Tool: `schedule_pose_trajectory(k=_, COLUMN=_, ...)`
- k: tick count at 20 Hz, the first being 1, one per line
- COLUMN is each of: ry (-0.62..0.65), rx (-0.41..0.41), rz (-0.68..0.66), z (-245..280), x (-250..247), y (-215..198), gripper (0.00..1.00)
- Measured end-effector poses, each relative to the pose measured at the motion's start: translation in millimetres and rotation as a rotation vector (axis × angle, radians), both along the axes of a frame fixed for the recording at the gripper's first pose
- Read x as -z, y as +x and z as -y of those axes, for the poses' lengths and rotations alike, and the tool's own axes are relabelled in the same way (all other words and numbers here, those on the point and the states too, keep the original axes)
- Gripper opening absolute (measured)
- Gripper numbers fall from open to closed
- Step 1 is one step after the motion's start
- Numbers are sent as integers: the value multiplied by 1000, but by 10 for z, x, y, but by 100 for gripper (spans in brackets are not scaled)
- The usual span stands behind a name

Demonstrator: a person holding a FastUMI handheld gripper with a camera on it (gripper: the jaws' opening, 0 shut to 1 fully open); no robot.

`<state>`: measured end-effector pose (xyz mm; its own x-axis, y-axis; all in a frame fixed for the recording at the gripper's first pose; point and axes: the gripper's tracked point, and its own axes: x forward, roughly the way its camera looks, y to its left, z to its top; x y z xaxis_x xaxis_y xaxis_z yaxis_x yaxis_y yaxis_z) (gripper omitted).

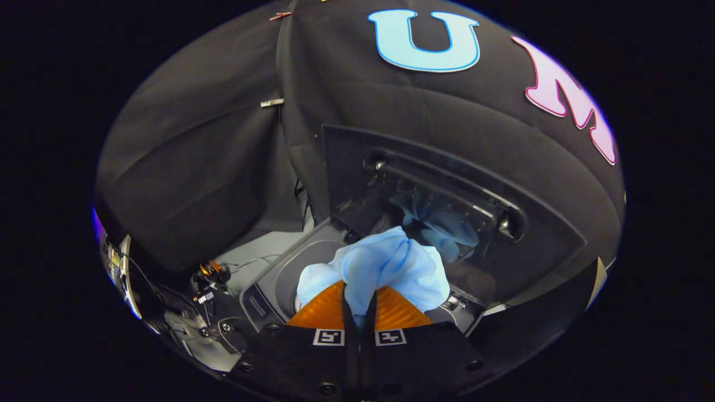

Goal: Put the clothes into the washing machine and then close the washing machine lid.

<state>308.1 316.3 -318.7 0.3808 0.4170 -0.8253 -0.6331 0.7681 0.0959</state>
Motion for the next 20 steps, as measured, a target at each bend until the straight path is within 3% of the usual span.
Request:
schedule_pose_trajectory(k=2, ry=-26, rx=-9, rz=-32, z=28, x=79, y=-48, gripper=6)
schedule_pose_trajectory(k=4, ry=-30, rx=-3, rz=-65, z=39, x=154, y=-58, gripper=15)
schedule_pose_trajectory(k=8, ry=34, rx=17, rz=-80, z=-20, x=25, y=-42, gripper=63)
schedule_pose_trajectory(k=11, ry=41, rx=-15, rz=-67, z=-45, x=-16, y=-90, gripper=100)
schedule_pose_trajectory(k=15, ry=122, rx=-49, rz=-43, z=-183, x=-202, y=-91, gripper=100)
schedule_pose_trajectory(k=20, ry=305, rx=-27, rz=125, z=-350, x=-742, y=249, gripper=100)
